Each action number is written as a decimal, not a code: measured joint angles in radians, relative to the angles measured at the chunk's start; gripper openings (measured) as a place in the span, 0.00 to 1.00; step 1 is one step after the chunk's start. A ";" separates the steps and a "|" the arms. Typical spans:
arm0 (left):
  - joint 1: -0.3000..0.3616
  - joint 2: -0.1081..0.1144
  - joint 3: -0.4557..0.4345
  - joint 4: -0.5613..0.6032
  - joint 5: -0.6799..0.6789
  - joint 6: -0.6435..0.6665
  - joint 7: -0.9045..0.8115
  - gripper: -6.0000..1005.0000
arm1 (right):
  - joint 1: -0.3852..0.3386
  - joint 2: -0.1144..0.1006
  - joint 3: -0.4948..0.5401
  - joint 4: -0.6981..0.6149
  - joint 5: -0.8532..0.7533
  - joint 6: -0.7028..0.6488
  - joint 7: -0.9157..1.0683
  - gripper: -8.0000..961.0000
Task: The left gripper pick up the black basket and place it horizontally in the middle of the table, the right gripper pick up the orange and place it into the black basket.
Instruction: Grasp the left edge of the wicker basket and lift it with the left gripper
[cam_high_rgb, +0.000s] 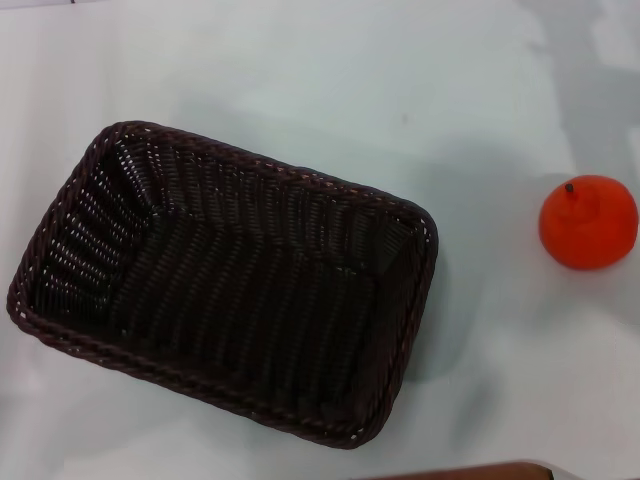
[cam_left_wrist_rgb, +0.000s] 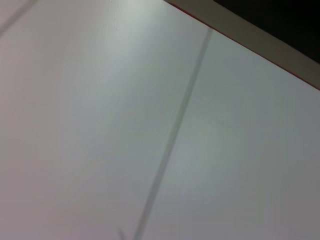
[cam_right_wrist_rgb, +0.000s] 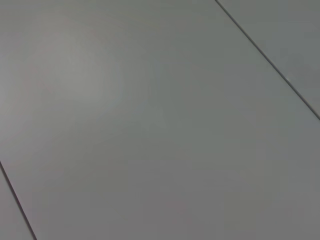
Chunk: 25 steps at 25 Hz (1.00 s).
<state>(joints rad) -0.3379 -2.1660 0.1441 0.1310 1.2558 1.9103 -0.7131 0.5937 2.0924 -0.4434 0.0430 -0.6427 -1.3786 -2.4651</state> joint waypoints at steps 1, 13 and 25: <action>0.002 0.001 0.014 0.025 0.010 -0.004 -0.026 0.62 | 0.000 0.000 0.000 0.000 0.000 0.001 0.000 0.79; -0.008 0.115 0.194 0.585 0.333 -0.097 -0.850 0.62 | 0.005 0.001 0.005 -0.011 0.001 0.023 0.000 0.80; -0.036 0.099 0.347 1.144 0.774 -0.098 -1.370 0.73 | 0.024 0.002 0.007 -0.012 0.004 0.051 0.002 0.80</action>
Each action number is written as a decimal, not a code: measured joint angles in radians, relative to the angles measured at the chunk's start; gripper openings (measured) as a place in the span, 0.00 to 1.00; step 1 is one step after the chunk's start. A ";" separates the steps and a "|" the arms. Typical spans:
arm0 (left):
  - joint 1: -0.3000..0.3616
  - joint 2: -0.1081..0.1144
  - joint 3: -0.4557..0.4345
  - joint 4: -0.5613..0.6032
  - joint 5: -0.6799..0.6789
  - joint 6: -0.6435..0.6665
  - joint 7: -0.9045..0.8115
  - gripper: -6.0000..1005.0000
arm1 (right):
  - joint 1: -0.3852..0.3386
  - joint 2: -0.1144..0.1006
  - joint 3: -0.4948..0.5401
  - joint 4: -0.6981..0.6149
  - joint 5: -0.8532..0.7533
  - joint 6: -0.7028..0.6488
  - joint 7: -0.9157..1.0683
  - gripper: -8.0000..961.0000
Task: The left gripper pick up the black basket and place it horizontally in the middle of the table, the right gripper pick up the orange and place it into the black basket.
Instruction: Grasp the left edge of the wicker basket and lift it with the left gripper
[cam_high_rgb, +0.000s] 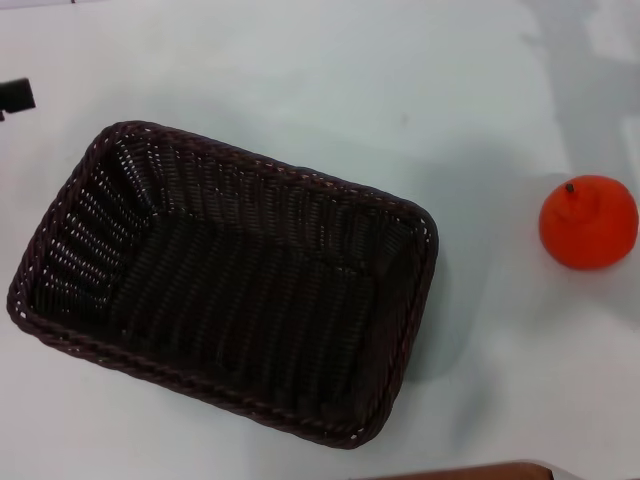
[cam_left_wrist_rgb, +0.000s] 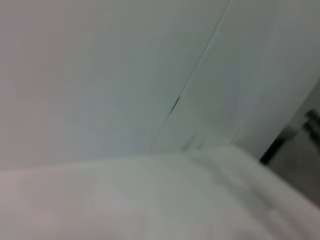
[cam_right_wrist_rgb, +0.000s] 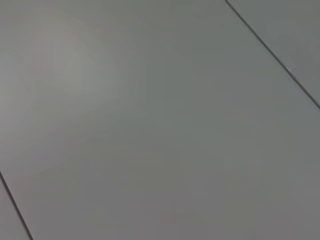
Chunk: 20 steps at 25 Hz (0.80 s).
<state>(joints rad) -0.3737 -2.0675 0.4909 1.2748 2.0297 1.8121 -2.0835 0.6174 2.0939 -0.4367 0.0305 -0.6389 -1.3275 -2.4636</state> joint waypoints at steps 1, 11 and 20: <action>-0.004 -0.001 0.010 0.023 0.022 0.001 -0.025 0.74 | 0.001 0.000 0.000 0.000 0.001 0.001 0.000 0.80; -0.089 -0.030 0.160 0.123 0.354 -0.004 -0.212 0.76 | -0.002 0.000 0.001 0.000 0.002 0.016 0.000 0.79; -0.142 -0.083 0.186 0.112 0.520 -0.033 -0.231 0.76 | -0.008 0.000 0.011 0.000 0.002 0.039 0.003 0.79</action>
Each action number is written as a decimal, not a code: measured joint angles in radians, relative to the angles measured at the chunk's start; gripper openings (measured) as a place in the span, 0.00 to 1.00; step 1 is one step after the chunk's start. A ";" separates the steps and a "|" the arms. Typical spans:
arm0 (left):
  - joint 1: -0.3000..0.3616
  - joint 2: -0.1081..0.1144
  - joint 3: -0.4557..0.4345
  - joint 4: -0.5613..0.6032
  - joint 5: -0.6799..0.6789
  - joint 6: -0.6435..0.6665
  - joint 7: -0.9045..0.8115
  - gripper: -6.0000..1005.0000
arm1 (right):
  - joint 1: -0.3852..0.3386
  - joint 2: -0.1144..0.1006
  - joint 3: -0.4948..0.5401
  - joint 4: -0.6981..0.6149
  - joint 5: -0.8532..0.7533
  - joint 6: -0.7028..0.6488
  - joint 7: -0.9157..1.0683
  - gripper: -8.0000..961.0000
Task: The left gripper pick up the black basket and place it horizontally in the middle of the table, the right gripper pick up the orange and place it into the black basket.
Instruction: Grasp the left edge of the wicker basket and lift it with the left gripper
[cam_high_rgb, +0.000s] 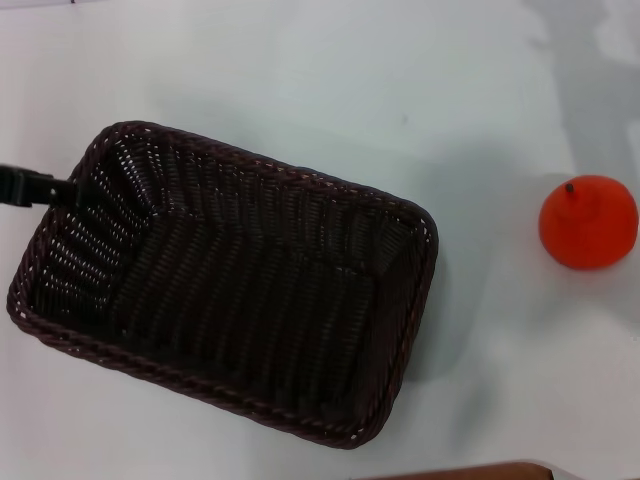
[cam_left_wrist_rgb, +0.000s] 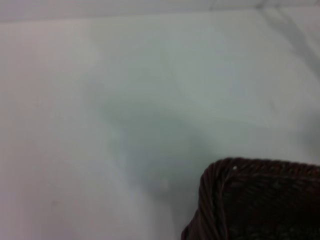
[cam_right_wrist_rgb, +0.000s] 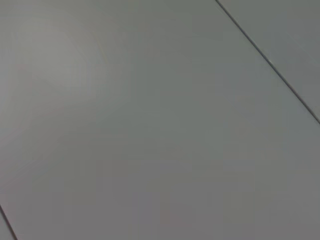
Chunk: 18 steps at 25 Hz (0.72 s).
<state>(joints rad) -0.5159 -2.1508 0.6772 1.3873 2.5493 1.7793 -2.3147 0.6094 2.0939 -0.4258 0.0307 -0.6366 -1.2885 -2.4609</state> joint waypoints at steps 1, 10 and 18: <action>-0.001 -0.002 0.008 -0.002 0.010 -0.004 0.000 0.76 | 0.000 0.000 0.001 0.000 0.000 0.004 0.004 0.80; 0.005 -0.009 0.110 -0.013 0.086 -0.021 -0.019 0.75 | -0.001 -0.002 0.010 0.000 0.000 0.027 0.020 0.80; 0.008 -0.009 0.111 -0.013 0.089 -0.032 -0.023 0.63 | -0.002 -0.002 0.010 0.000 0.000 0.027 0.023 0.80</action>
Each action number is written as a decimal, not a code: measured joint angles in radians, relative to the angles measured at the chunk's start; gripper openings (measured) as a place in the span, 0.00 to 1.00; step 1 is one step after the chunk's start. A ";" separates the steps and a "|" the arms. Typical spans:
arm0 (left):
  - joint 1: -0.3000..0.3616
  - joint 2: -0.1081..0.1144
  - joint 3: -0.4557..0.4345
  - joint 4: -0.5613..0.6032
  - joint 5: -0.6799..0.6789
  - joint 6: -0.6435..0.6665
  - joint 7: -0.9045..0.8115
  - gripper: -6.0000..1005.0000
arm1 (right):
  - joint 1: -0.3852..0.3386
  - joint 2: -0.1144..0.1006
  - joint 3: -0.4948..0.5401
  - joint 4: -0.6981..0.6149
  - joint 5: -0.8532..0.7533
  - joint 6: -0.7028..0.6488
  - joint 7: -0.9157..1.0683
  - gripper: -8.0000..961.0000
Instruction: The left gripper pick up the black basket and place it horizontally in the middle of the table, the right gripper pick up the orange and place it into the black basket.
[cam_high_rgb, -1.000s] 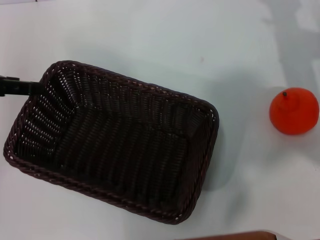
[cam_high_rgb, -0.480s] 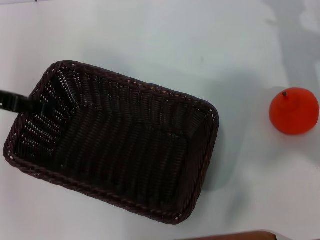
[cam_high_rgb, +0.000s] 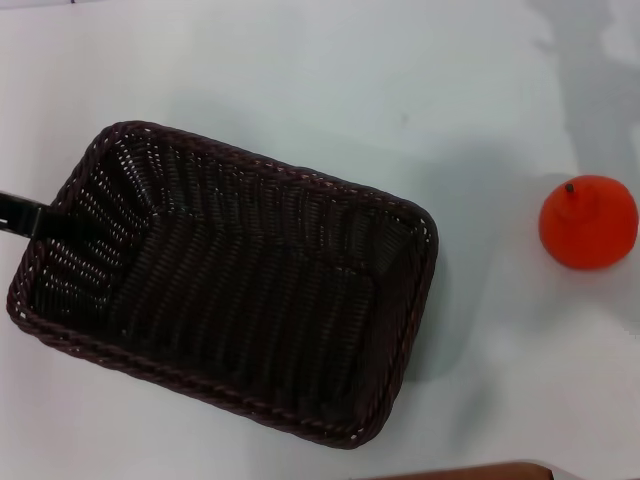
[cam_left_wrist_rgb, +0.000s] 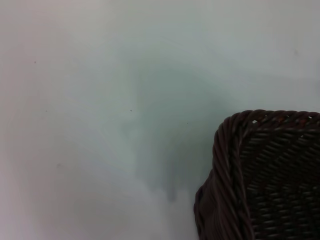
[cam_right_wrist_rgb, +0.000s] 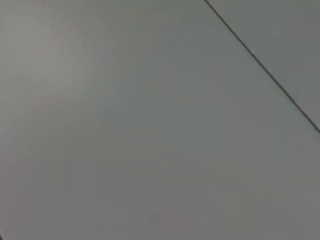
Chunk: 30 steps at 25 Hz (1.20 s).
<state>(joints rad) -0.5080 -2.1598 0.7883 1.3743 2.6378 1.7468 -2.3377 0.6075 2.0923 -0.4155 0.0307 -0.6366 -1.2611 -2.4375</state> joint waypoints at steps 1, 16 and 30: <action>0.001 0.000 0.000 0.000 -0.002 -0.001 0.000 0.57 | 0.000 0.000 0.000 0.000 0.000 0.000 0.000 0.80; 0.023 0.029 -0.208 -0.040 -0.219 0.028 0.008 0.18 | -0.002 0.000 0.028 0.000 0.000 0.021 0.000 0.79; 0.038 0.024 -0.408 -0.141 -0.372 0.017 -0.112 0.19 | 0.002 -0.002 0.044 -0.014 0.000 0.042 0.002 0.80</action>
<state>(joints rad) -0.4697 -2.1353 0.3801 1.2333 2.2661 1.7637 -2.4496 0.6098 2.0908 -0.3719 0.0170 -0.6366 -1.2194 -2.4359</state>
